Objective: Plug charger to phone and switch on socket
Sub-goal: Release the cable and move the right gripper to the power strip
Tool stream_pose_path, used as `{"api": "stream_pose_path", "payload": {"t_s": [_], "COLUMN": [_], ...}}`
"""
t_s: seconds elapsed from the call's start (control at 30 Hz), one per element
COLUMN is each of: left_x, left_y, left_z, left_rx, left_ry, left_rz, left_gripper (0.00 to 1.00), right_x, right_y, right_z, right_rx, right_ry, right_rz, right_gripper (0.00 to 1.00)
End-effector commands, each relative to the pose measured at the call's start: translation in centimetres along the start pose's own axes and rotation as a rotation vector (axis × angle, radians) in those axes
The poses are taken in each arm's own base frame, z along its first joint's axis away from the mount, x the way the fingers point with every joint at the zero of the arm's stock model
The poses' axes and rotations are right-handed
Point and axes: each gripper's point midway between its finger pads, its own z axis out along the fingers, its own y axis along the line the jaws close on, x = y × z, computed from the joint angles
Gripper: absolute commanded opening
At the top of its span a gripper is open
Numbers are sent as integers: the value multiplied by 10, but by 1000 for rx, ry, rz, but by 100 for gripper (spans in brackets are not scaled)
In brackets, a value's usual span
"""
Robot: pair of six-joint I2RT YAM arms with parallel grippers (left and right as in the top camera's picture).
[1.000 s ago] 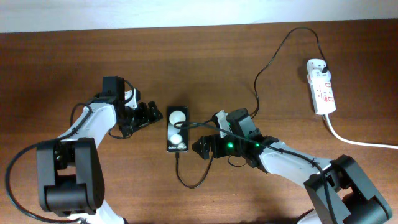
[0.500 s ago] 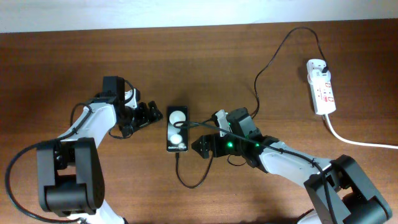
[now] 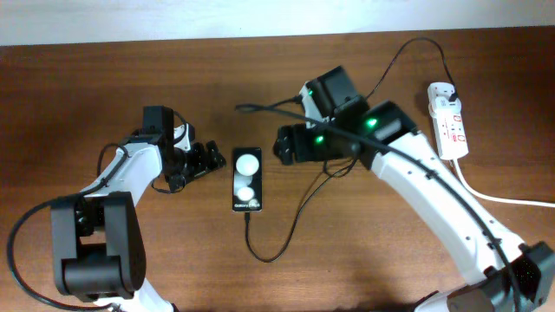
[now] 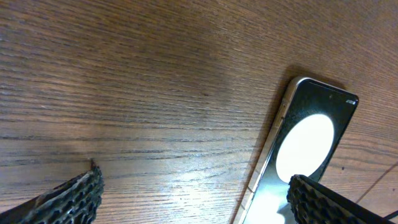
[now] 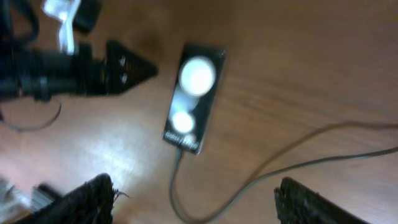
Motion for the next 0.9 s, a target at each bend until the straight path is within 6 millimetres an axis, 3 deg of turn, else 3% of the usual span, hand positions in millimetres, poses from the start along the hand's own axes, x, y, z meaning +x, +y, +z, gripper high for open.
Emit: {"api": "stream_pose_path", "payload": {"t_s": [0.0,0.1,0.3,0.4,0.53,0.67,0.87], "left_x": [11,11,11,11,11,11,11], "left_y": [20,20,20,20,20,20,20], "left_z": [12,12,12,12,12,12,12], "left_rx": [-63,-64,-63,-63,-64,-63,-63], "left_ry": [36,37,36,37,37,36,36], "left_rz": [-25,-25,-25,-25,-25,-25,-25], "left_gripper": [99,99,99,99,99,99,99], "right_x": [-24,-21,-20,-10,-7,0,17], "right_y": [-54,-112,-209,-256,-277,-293,-357], "right_z": [-35,-52,-91,-114,-126,-123,-89], "right_rx": [154,239,376,510,537,597,628], "right_ry": [-69,-41,-100,-130,-158,-137,-31], "right_rz": [91,222,462,553,608,632,785], "right_gripper": [86,86,87,99,99,99,99]}}
